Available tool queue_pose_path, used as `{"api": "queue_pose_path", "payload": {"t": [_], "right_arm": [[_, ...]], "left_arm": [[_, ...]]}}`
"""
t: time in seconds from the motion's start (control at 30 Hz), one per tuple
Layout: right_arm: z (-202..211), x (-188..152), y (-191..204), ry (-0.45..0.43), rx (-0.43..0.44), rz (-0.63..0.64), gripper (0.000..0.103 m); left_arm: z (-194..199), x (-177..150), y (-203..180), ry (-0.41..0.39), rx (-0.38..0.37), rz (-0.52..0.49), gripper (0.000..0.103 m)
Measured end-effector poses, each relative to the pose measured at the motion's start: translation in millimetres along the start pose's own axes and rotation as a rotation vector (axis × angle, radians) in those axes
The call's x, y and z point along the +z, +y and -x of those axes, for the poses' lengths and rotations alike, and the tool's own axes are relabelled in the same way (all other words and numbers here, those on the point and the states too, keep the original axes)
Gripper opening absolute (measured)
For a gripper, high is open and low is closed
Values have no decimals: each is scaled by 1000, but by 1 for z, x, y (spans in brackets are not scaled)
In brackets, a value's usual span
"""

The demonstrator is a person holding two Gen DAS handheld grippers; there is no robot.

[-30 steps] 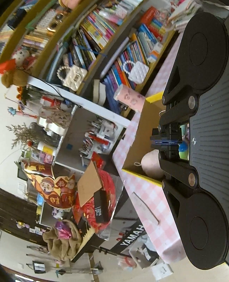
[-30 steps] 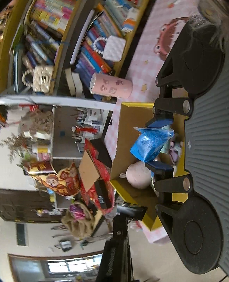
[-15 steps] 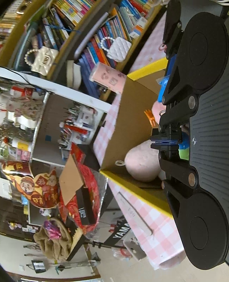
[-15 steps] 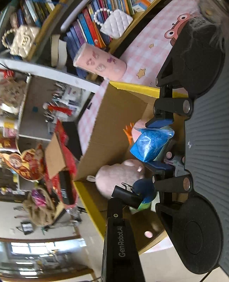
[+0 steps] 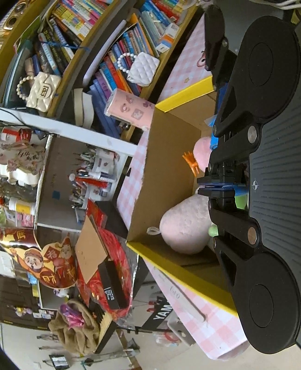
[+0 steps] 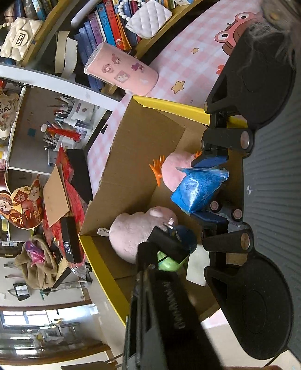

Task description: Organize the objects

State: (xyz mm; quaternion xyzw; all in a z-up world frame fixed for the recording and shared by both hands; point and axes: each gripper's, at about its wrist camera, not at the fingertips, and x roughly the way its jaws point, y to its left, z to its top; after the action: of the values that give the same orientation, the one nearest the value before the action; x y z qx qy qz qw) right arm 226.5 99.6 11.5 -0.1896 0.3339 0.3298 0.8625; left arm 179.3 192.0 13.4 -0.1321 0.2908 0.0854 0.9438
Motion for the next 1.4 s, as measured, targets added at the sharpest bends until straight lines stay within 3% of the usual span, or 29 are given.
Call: {"api": "queue_pose_path", "payload": {"t": [0.1, 0.2, 0.27, 0.43, 0.6, 0.77, 1.07, 1.4], "right_arm": [[1, 1, 0, -3, 0, -18, 39], [13, 1, -2, -32, -4, -47, 40], [26, 3, -5, -66, -5, -78, 40], [69, 3, -11, -167, -44, -147, 40], [113, -12, -12, -248, -103, -225, 40], [142, -47, -1, -245, -227, -286, 41], [175, -123, 35, -173, -388, -473, 40], [207, -191, 62, -113, -484, -532, 40]], "left_arm": [[1, -1, 0, 3, -5, 0, 5], [16, 5, -1, -47, -50, -4, 10], [29, 11, -3, -88, -66, -10, 22], [69, 26, -3, -196, -103, 9, 35], [105, 23, -1, -250, -119, -15, 53], [129, -3, -3, -232, -118, -76, 71], [150, -65, -9, -87, -106, -132, 79], [169, -115, -25, -21, -118, -213, 85]]}}
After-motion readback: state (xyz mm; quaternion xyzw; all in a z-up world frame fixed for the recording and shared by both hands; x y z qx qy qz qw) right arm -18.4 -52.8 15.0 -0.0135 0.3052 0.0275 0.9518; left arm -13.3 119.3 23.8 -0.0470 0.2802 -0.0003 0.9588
